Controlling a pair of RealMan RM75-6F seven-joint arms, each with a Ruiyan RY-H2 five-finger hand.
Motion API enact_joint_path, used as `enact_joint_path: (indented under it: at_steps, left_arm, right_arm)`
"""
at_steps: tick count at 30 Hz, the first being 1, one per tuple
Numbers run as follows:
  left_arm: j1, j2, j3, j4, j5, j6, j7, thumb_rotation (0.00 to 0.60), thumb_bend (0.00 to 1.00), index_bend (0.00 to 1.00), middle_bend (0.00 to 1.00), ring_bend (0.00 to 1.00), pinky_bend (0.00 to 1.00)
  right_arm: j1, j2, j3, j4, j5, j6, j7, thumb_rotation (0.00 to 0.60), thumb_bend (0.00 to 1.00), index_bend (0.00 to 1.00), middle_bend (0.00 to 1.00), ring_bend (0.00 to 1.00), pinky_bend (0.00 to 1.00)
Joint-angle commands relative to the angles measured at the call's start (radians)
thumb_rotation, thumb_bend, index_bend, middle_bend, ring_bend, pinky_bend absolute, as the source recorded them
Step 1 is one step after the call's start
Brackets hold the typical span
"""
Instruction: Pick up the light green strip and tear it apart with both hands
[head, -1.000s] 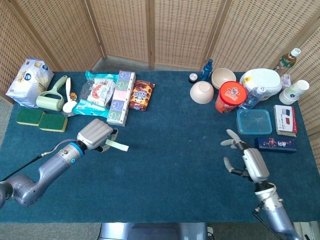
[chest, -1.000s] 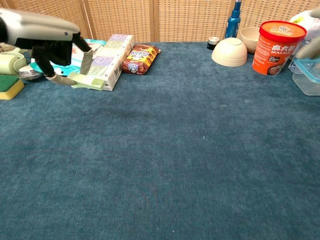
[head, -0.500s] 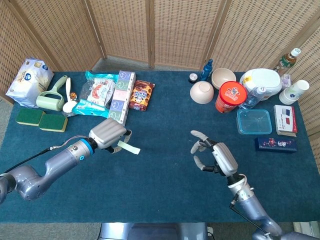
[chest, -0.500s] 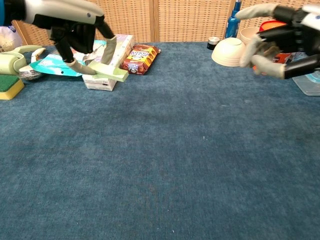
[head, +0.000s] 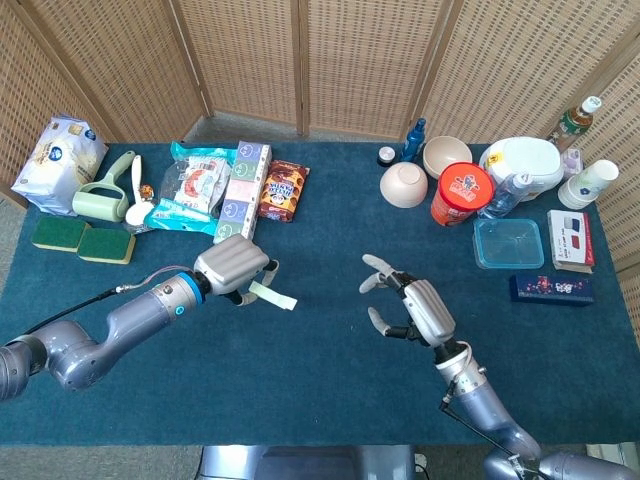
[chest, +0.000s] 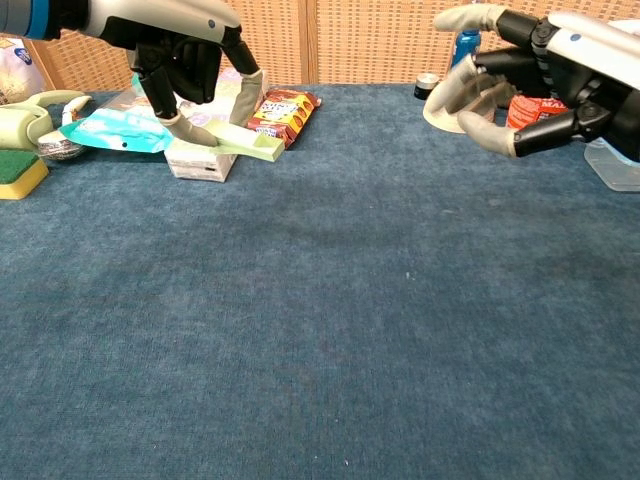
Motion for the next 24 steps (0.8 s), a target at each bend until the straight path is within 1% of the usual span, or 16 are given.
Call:
enact_joint_path:
  at_steps: [1,2,3,4,5,6,8,10,11,13,15,22,24]
  left_arm:
    - [-0.010,-0.001,0.000,-0.001,-0.009,-0.003,0.004,0.600,0.47,0.72,1.00,1.00,1.00]
    - [-0.015,-0.002,0.000,0.001,-0.013,-0.004,0.005,0.600,0.47,0.72,1.00,1.00,1.00]
    - [-0.018,-0.002,0.000,0.002,-0.016,-0.005,0.006,0.600,0.47,0.72,1.00,1.00,1.00]
    - [-0.021,-0.002,0.001,0.003,-0.020,-0.007,0.006,0.600,0.47,0.72,1.00,1.00,1.00]
    - [-0.025,-0.002,0.002,0.004,-0.023,-0.009,0.006,0.600,0.47,0.72,1.00,1.00,1.00]
    - [-0.028,-0.003,0.002,0.005,-0.026,-0.010,0.006,0.600,0.47,0.72,1.00,1.00,1.00]
    - [-0.033,-0.003,0.003,0.007,-0.030,-0.011,0.008,0.600,0.47,0.72,1.00,1.00,1.00]
    - [-0.041,-0.003,0.005,0.010,-0.036,-0.016,0.010,0.600,0.47,0.72,1.00,1.00,1.00]
    - [-0.045,-0.003,0.005,0.012,-0.039,-0.018,0.011,0.600,0.47,0.72,1.00,1.00,1.00]
    - [-0.052,-0.005,0.007,0.014,-0.046,-0.021,0.012,0.600,0.47,0.72,1.00,1.00,1.00]
    - [-0.059,-0.007,0.008,0.016,-0.050,-0.023,0.013,0.600,0.47,0.72,1.00,1.00,1.00]
    - [-0.085,-0.016,0.013,0.025,-0.067,-0.031,0.022,0.600,0.47,0.72,1.00,1.00,1.00]
    - [-0.093,-0.018,0.015,0.028,-0.073,-0.032,0.025,0.600,0.47,0.72,1.00,1.00,1.00]
  right_arm:
    - [0.008,-0.004,0.004,0.002,0.007,-0.004,0.000,0.600,0.46,0.00,0.28,0.22,0.16]
    - [0.011,-0.005,0.005,0.009,0.010,-0.005,-0.009,0.600,0.46,0.00,0.31,0.26,0.22]
    - [0.013,-0.009,0.006,0.014,0.010,-0.002,-0.014,0.600,0.46,0.00,0.37,0.34,0.30]
    - [0.015,-0.013,0.006,0.018,0.010,0.000,-0.016,0.600,0.46,0.00,0.48,0.45,0.42]
    - [0.017,-0.014,0.005,0.021,0.010,0.000,-0.015,0.600,0.46,0.00,0.59,0.56,0.51]
    - [0.019,-0.015,0.004,0.023,0.010,-0.001,-0.012,0.600,0.46,0.00,0.68,0.64,0.58]
    - [0.021,-0.020,0.004,0.030,0.008,0.006,-0.010,0.600,0.45,0.01,0.82,0.78,0.67]
    - [0.024,-0.029,0.005,0.040,0.006,0.013,-0.011,0.600,0.44,0.04,0.91,0.87,0.74]
    - [0.027,-0.031,0.005,0.043,0.004,0.016,-0.013,0.600,0.43,0.08,0.96,0.90,0.78]
    - [0.032,-0.034,0.004,0.048,-0.002,0.019,-0.024,0.600,0.42,0.13,0.99,0.95,0.83]
    - [0.036,-0.036,0.004,0.050,-0.006,0.022,-0.041,0.600,0.42,0.15,1.00,0.97,0.85]
    - [0.046,-0.047,0.002,0.041,-0.008,0.033,-0.074,0.600,0.42,0.17,1.00,0.99,0.88]
    - [0.049,-0.047,-0.005,0.040,-0.011,0.028,-0.088,0.600,0.42,0.20,1.00,0.99,0.88]
